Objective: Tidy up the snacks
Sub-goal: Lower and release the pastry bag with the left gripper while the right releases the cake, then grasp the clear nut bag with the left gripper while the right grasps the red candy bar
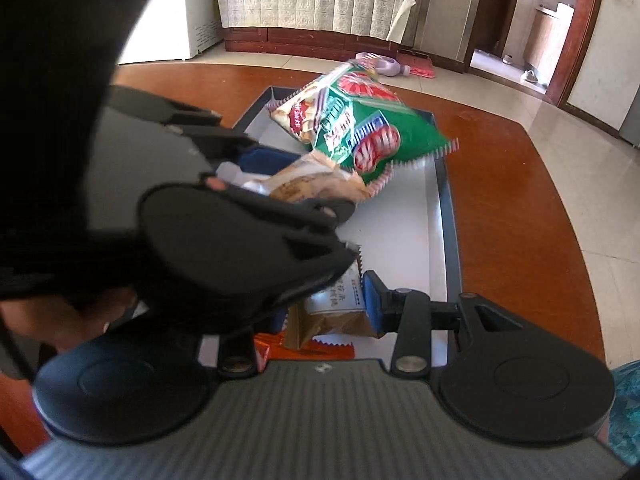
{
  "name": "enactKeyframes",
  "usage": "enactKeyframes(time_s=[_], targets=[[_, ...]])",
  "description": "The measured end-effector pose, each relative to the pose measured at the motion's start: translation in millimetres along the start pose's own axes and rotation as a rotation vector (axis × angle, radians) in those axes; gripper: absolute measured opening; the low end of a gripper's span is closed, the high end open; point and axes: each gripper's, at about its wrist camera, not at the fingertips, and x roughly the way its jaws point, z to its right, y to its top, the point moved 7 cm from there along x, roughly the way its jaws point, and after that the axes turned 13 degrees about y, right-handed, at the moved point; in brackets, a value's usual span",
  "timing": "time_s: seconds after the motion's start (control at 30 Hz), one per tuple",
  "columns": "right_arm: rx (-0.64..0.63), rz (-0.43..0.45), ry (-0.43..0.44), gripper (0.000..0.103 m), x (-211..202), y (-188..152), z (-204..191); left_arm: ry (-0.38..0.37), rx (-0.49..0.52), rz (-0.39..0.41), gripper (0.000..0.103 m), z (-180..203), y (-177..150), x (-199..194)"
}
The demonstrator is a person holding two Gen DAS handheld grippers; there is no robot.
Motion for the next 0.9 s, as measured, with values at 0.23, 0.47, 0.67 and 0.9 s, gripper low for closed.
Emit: enactKeyframes(time_s=[0.23, 0.47, 0.67, 0.9], targets=[[-0.043, -0.005, 0.008, 0.049, 0, -2, -13, 0.072, 0.015, 0.025, 0.092, -1, 3, -8], [-0.097, 0.013, -0.013, 0.059, -20, -6, -35, 0.082, -0.016, 0.053, 0.096, -20, 6, -42], [-0.033, 0.065, -0.016, 0.059, -43, -18, -40, 0.104, -0.028, 0.093, 0.099, -38, -14, -101], [0.047, 0.196, -0.023, 0.059, -75, -21, -35, 0.239, -0.145, 0.087, 0.099, -108, -53, -160]])
